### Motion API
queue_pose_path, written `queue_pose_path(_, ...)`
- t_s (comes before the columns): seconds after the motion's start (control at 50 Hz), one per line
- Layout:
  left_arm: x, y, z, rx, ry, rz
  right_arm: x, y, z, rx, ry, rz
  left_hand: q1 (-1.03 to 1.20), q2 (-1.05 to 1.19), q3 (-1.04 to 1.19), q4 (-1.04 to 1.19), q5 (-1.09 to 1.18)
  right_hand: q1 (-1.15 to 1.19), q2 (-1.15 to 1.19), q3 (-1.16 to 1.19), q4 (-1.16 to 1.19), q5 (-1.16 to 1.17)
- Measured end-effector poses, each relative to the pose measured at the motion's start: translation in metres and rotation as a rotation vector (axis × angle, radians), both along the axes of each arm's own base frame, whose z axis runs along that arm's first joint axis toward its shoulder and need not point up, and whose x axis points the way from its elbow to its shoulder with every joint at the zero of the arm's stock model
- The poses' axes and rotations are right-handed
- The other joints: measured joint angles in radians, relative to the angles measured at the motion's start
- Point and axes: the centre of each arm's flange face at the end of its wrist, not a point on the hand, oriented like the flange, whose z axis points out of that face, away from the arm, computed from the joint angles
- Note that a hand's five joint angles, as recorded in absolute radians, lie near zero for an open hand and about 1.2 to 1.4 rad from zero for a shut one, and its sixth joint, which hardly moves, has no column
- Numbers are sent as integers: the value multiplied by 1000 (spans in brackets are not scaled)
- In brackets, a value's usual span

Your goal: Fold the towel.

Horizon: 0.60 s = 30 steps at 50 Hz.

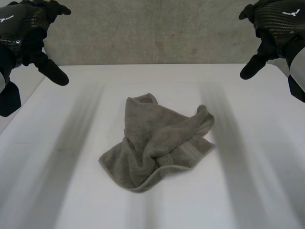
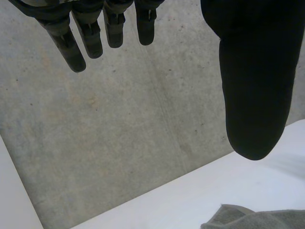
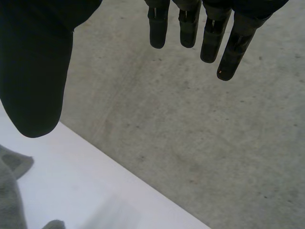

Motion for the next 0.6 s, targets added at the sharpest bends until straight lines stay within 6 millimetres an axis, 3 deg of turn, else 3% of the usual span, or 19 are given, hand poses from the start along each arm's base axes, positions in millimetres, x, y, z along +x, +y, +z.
queue_pose_path(0.44, 8, -13, -21, 76, 36, -27, 6, -2, -11, 32, 21, 74, -5, -2, 0, -2, 0, 0, 0, 0, 0, 0)
queue_pose_path(0.6, 8, -15, -52, 127, -1, -49, 10, 4, -43, 187, 108, 145, -2, 13, 12, 8, 0, 0, 0, 0, 0, 0)
